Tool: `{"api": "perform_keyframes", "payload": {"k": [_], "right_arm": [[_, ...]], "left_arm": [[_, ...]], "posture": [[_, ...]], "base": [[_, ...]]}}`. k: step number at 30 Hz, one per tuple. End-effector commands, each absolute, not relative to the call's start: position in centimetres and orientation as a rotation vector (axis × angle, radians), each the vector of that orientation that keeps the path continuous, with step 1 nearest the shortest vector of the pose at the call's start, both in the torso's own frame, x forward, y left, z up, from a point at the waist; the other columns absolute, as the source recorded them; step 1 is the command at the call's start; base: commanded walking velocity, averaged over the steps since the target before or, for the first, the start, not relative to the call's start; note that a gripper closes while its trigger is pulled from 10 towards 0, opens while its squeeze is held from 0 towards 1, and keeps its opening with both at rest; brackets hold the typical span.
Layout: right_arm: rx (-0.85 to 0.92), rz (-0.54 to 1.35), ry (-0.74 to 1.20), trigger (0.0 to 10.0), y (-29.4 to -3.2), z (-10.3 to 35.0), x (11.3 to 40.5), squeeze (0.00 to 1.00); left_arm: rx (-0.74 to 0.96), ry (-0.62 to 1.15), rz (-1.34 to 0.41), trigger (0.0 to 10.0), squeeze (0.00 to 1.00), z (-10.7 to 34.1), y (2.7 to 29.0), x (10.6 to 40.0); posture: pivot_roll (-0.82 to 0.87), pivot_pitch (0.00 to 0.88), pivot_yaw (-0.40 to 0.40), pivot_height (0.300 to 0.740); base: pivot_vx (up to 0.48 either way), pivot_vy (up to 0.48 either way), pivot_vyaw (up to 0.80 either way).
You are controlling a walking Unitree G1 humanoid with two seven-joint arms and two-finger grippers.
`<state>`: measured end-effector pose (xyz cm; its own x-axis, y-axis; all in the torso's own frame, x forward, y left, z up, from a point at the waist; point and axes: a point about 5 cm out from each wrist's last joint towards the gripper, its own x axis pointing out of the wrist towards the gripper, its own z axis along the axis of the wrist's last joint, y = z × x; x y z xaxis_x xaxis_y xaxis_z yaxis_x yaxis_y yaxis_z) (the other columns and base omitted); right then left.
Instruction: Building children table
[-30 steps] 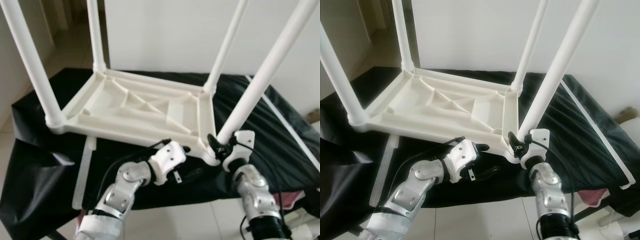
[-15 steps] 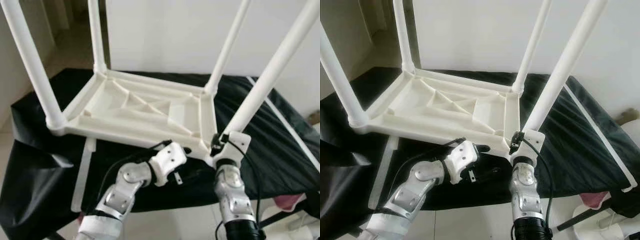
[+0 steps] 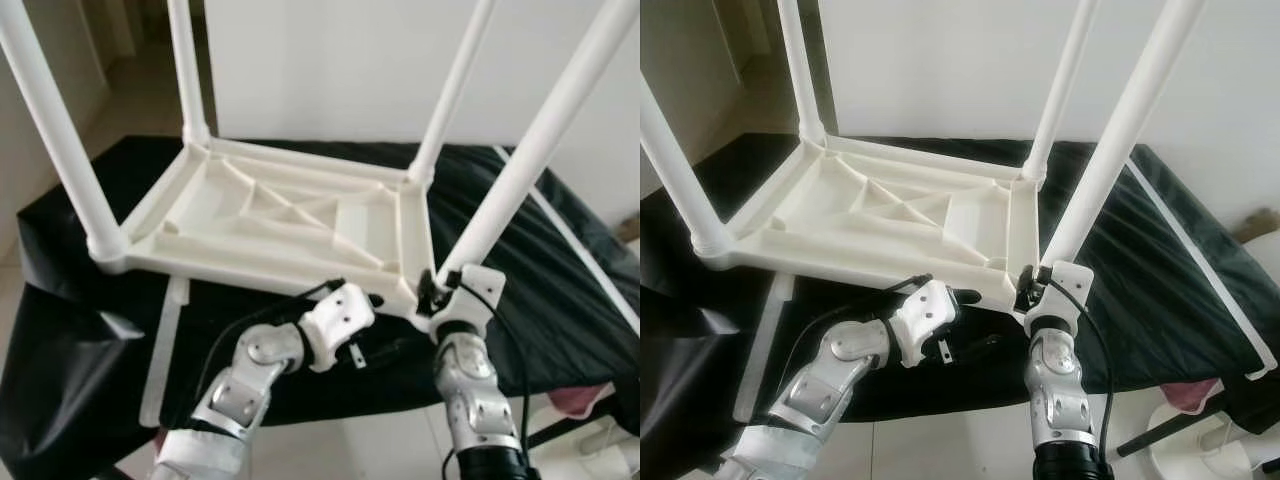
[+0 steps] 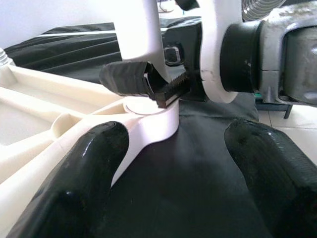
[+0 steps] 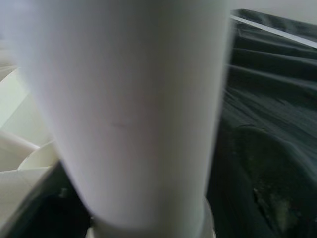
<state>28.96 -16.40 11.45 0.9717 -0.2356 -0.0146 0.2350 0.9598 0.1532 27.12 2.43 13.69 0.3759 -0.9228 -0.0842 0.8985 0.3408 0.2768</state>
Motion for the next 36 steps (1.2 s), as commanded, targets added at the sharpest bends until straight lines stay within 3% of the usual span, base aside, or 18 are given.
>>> {"api": "perform_keyframes", "payload": {"k": [1, 6, 7, 8, 30, 36], "right_arm": [[0.164, -0.231, 0.023, 10.0, -16.4, 10.8, 28.6, 1.00], [0.151, -0.181, 0.004, 10.0, -17.0, 11.3, 28.7, 1.00], [0.153, -0.156, 0.001, 10.0, -17.1, 11.3, 28.7, 0.68], [0.143, -0.142, -0.001, 10.0, -17.2, 11.4, 28.7, 0.00], [0.145, -0.075, -0.020, 10.0, -16.8, 11.9, 29.1, 0.00], [0.105, 0.001, -0.039, 10.0, -17.7, 12.4, 28.9, 0.00]], "left_arm": [[0.294, -0.108, -1.167, 10.0, 0.00, 14.1, 2.2, 27.2], [0.288, -0.105, -1.160, 10.0, 0.00, 14.1, 2.2, 27.2], [0.286, -0.105, -1.156, 10.0, 0.00, 14.1, 2.2, 27.2], [0.282, -0.103, -1.151, 10.0, 0.00, 14.1, 2.3, 27.2], [0.297, -0.137, -1.086, 10.0, 0.00, 14.5, 2.6, 27.6], [0.294, -0.140, -1.099, 10.0, 0.00, 14.7, 2.4, 27.6]], "posture": [[0.10, 0.000, -0.067, 0.740], [0.11, 0.000, -0.077, 0.740], [0.11, 0.000, -0.081, 0.740], [0.11, 0.000, -0.083, 0.740], [0.12, 0.000, -0.093, 0.740], [0.11, 0.000, -0.090, 0.740]], "base": [[0.000, 0.000, 0.00], [0.000, 0.000, 0.00], [0.000, 0.000, 0.00], [0.000, 0.000, 0.00], [0.000, 0.000, 0.00], [0.000, 0.000, 0.00]]}}
